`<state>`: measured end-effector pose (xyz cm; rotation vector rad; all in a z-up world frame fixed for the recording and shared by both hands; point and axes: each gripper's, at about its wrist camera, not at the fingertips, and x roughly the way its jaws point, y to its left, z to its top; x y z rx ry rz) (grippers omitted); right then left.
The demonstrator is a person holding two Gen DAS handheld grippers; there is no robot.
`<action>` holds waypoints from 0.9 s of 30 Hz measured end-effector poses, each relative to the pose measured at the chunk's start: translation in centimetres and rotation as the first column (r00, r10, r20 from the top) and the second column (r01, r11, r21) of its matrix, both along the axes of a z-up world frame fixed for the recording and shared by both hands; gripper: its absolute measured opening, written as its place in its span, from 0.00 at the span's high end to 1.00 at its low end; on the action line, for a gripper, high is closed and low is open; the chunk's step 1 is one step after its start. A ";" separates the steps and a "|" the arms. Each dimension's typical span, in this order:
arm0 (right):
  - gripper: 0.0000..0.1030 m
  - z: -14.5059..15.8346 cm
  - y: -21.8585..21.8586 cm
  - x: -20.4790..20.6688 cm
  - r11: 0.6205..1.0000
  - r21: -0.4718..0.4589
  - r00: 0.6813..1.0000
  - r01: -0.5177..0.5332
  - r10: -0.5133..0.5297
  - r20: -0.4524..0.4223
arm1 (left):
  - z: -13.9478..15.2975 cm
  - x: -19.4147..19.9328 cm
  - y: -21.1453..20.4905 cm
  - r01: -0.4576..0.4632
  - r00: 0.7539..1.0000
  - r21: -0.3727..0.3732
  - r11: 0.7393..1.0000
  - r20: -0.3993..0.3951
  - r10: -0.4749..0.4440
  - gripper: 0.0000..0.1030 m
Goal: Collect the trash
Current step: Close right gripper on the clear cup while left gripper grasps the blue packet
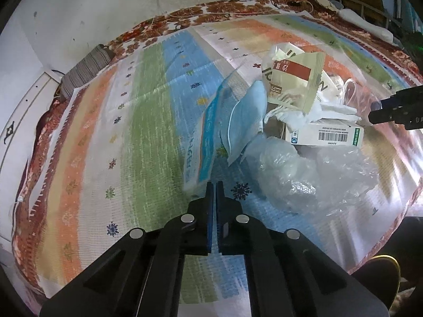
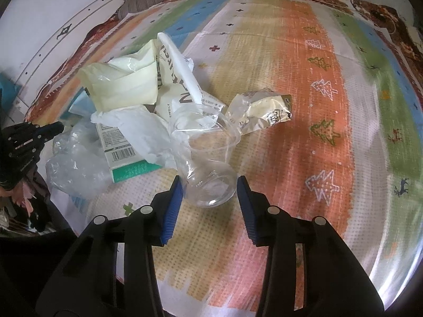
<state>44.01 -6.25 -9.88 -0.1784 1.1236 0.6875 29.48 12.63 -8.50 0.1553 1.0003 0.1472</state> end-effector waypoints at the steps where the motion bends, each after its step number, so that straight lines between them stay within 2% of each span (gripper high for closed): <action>1: 0.62 0.1 0.0 0.0 1.000 0.001 1.000 0.000 0.000 0.000 | 0.0 0.0 0.1 -0.002 1.000 -0.008 1.000 -0.001 0.002 1.00; 8: 0.62 0.9 -0.2 -0.5 1.000 0.006 1.000 0.013 -0.013 0.000 | 1.0 -0.1 1.0 -0.043 0.999 -0.049 0.998 0.004 0.043 1.00; 17: 0.62 1.9 -0.8 -1.9 1.000 -0.011 1.000 0.021 -0.021 0.010 | 2.0 -1.0 0.0 -0.002 1.000 -0.012 1.000 0.009 0.002 1.00; 20: 0.62 2.0 -1.1 -1.9 1.000 -0.014 1.000 0.025 -0.025 0.011 | 1.4 -1.4 -0.7 0.052 0.999 0.075 0.996 -0.014 -0.051 0.92; 23: 0.62 1.8 -1.4 -1.4 0.999 -0.010 0.999 0.040 -0.040 0.005 | 0.5 -1.7 -0.9 0.081 0.996 0.113 0.990 -0.038 -0.077 0.78; 25: 0.62 1.7 -1.6 -1.2 0.999 -0.011 0.999 0.046 -0.046 0.001 | -0.2 -1.7 -1.1 0.100 0.994 0.133 0.986 -0.054 -0.094 0.61; 27: 0.62 1.6 -1.8 -1.2 0.999 -0.007 0.999 0.049 -0.049 -0.002 | -0.7 -1.6 -1.3 0.115 0.993 0.159 0.981 -0.058 -0.107 0.52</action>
